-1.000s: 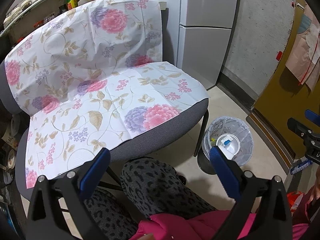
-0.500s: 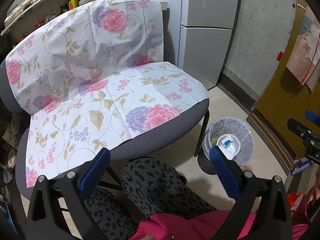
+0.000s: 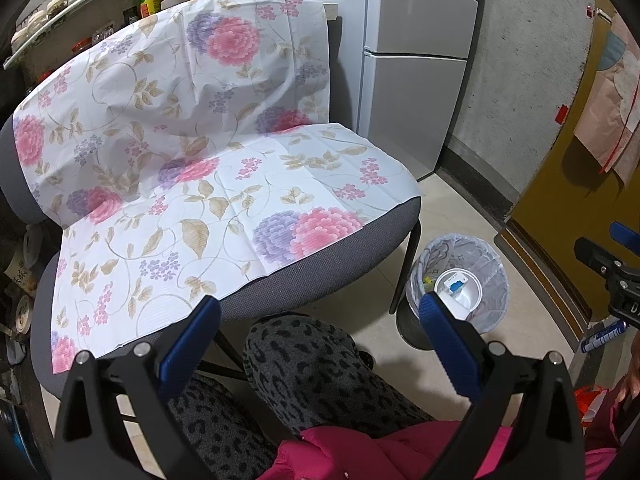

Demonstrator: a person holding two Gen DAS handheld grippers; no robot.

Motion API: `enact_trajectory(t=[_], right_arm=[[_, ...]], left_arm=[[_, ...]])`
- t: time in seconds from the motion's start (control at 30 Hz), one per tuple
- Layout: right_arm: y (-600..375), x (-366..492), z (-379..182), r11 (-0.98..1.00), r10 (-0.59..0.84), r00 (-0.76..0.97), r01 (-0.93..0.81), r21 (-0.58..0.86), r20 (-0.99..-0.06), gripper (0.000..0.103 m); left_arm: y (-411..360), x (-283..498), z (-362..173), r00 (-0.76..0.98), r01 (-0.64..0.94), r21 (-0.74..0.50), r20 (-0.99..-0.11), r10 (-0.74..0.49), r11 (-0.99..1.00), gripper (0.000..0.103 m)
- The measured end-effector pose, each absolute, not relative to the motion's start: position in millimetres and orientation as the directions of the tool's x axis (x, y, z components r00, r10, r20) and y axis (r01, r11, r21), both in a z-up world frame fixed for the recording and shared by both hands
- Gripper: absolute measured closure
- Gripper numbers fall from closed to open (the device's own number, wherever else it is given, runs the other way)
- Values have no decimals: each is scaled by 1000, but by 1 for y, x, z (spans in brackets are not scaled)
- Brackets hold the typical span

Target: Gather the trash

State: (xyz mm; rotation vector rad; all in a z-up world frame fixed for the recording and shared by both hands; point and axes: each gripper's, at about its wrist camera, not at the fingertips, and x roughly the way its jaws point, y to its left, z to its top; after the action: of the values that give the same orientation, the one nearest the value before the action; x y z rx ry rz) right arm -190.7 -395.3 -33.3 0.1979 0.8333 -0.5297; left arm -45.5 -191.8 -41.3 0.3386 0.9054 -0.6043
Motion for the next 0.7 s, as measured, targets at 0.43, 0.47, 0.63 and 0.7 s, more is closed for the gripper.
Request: enact_trajectory(t=[0.43,0.47,0.63,0.7], right_arm=[[-394,-191,-38,854,-367,547,519,-39,-753,9],[-394,-189,-37,854,-366,546,519,-39,-754,9],[-393,-180,-40,858,-354,540,513,-35,-764,9],[-391,-170,-42,866,-343,536,499,-38,-771,9]], left_arm=[[-191,-47,-41,470,617,7,-805,-362,787,7],[-191,-45,-41,471,615,6,-805,-361,788,7],[-187,-31,-46,476,579,13,-817,-325,815,7],[-183,-24,-47,481,563,16,-819,-312,826,7]])
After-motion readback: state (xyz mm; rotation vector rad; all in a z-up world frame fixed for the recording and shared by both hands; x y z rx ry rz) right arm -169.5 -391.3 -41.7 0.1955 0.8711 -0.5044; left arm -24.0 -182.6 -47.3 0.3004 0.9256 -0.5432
